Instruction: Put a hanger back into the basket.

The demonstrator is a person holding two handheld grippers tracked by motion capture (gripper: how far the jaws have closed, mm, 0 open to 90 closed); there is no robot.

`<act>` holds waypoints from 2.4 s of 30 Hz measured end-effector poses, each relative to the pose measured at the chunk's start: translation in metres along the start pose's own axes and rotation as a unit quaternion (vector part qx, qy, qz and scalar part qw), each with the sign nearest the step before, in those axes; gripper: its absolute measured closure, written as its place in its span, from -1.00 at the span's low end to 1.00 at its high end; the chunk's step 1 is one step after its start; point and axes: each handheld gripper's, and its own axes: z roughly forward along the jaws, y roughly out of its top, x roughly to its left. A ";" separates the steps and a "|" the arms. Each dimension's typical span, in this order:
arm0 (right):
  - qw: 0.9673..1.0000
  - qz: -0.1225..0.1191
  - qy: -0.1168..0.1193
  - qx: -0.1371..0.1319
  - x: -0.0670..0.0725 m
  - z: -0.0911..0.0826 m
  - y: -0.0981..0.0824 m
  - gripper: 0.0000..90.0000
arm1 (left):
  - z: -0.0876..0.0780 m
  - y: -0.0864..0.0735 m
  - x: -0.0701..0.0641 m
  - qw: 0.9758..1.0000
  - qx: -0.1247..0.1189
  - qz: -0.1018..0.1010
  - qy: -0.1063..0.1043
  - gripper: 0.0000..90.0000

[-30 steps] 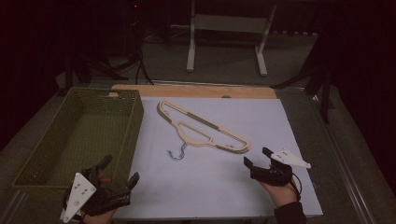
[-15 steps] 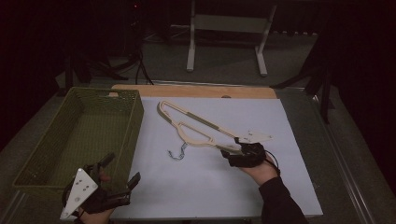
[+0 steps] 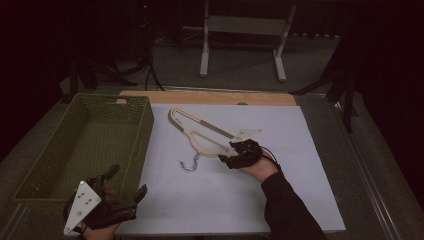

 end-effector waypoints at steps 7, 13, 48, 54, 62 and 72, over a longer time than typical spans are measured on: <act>0.998 -0.046 0.021 0.029 -0.001 0.018 0.010 -0.31 | 0.000 -0.001 0.001 1.000 -0.002 -0.002 -0.001 -0.88; 0.997 -0.054 0.029 0.040 -0.002 0.027 0.016 -0.29 | 0.000 -0.002 0.000 1.000 -0.003 -0.004 -0.002 -0.88; 0.981 -0.125 0.065 0.132 -0.012 0.083 0.034 0.31 | -0.004 0.006 -0.013 0.996 -0.028 -0.060 -0.061 -0.78; 0.981 -0.115 0.090 0.127 -0.018 0.096 0.028 0.32 | -0.004 0.009 -0.021 0.996 -0.033 -0.049 -0.071 -0.78; 0.977 -0.149 0.091 0.121 -0.013 0.095 0.027 0.57 | -0.003 0.006 -0.019 0.996 -0.028 -0.051 -0.062 -0.78; 0.975 -0.172 0.095 0.107 -0.009 0.086 0.029 0.62 | -0.003 0.005 -0.018 0.997 -0.026 -0.049 -0.058 -0.78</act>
